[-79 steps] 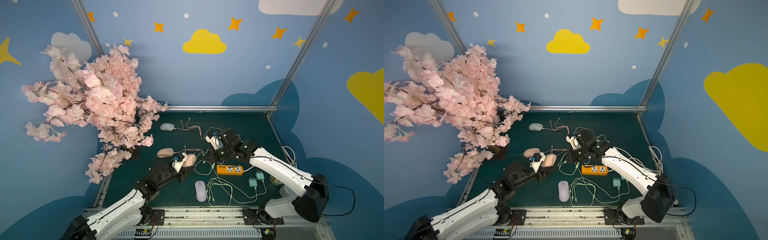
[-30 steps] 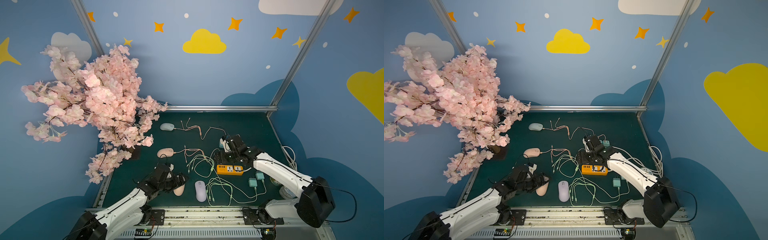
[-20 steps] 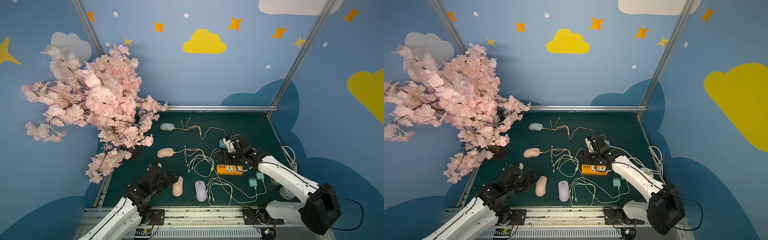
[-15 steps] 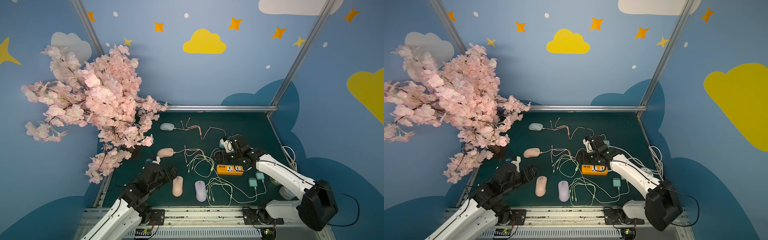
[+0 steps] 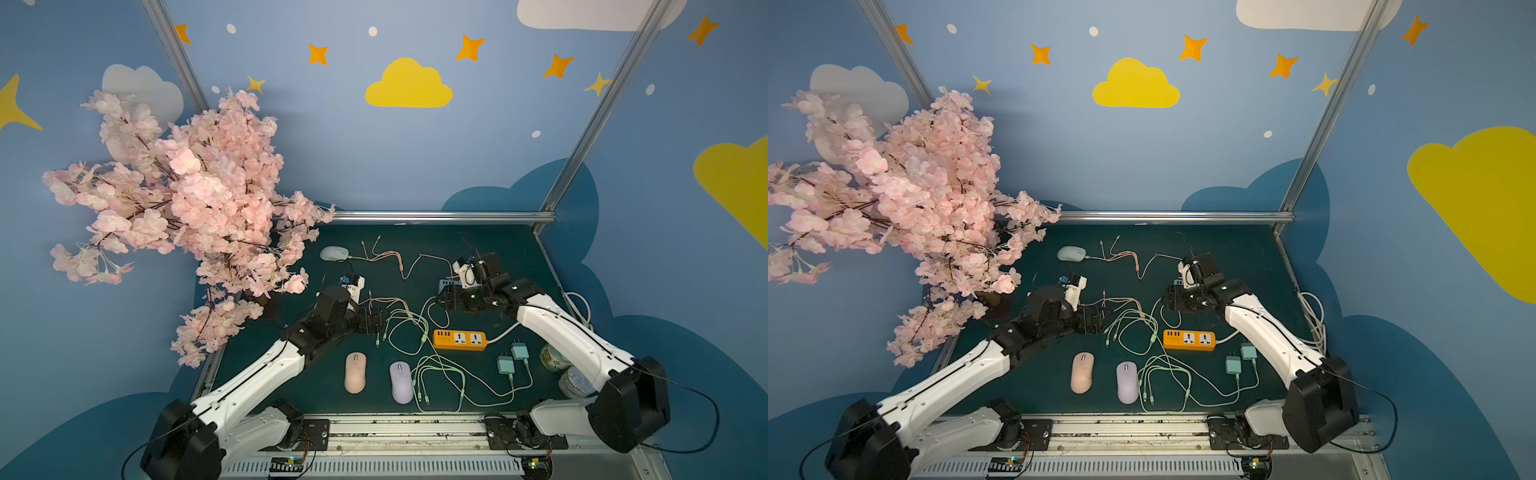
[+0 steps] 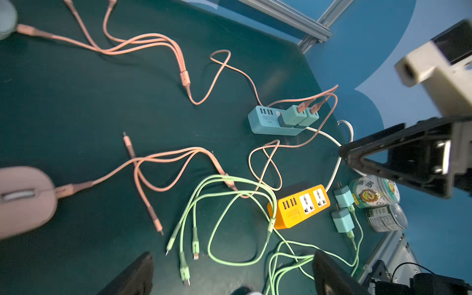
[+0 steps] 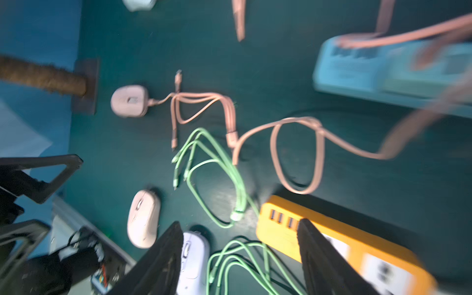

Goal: Unplug the wireless mouse
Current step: Remove the plug from the socket.

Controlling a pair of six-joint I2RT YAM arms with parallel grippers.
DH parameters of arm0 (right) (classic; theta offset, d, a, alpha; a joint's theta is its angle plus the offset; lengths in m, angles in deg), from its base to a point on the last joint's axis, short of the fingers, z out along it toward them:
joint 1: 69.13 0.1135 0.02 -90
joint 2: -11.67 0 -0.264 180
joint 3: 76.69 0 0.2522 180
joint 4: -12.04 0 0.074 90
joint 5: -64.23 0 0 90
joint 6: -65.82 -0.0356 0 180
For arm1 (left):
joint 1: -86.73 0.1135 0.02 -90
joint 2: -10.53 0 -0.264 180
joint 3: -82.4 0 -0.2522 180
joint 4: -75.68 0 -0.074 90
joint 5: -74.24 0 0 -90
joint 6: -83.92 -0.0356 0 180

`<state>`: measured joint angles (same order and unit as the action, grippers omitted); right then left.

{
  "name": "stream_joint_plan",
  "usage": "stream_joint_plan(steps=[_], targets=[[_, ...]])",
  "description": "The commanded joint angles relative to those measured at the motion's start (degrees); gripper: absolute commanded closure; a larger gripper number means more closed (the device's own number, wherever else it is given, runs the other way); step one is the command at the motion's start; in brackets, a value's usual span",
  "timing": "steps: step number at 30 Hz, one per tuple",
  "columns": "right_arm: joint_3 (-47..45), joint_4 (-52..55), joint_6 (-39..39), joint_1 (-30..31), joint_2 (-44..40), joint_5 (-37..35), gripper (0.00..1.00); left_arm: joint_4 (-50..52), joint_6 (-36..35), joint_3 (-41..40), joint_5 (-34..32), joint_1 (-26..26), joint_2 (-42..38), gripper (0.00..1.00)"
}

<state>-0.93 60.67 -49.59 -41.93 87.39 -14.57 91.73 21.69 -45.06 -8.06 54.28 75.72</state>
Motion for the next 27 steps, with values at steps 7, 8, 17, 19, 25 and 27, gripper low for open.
stream_joint_plan(steps=[7, 8, 17, 19, 25, 27], targets=[[0.18, 9.83, 0.51, -3.86, -7.78, -2.21, 0.30, -8.62, -5.90, 10.37, 14.91, 0.31, 18.07, 0.20], [0.31, 10.08, 0.77, -4.71, -7.90, -1.33, 0.31, -8.12, -5.93, 12.17, 15.92, 0.28, 20.26, 0.22], [7.96, 9.78, 8.24, -10.20, 3.85, 4.09, 0.42, 2.18, -14.67, 29.23, 8.58, -2.38, 35.87, 0.28], [10.34, 9.26, 8.99, -10.34, 7.71, 3.36, 0.43, 5.15, -17.43, 34.62, 6.98, -2.89, 40.15, 0.30], [12.67, 5.87, 10.69, -10.39, 14.28, -5.65, 0.43, 15.73, -24.52, 53.43, 2.10, -5.80, 54.86, 0.30], [13.09, 5.60, 10.95, -10.55, 15.89, -7.33, 0.32, 19.40, -26.16, 59.86, 1.32, -6.69, 59.88, 0.29]])
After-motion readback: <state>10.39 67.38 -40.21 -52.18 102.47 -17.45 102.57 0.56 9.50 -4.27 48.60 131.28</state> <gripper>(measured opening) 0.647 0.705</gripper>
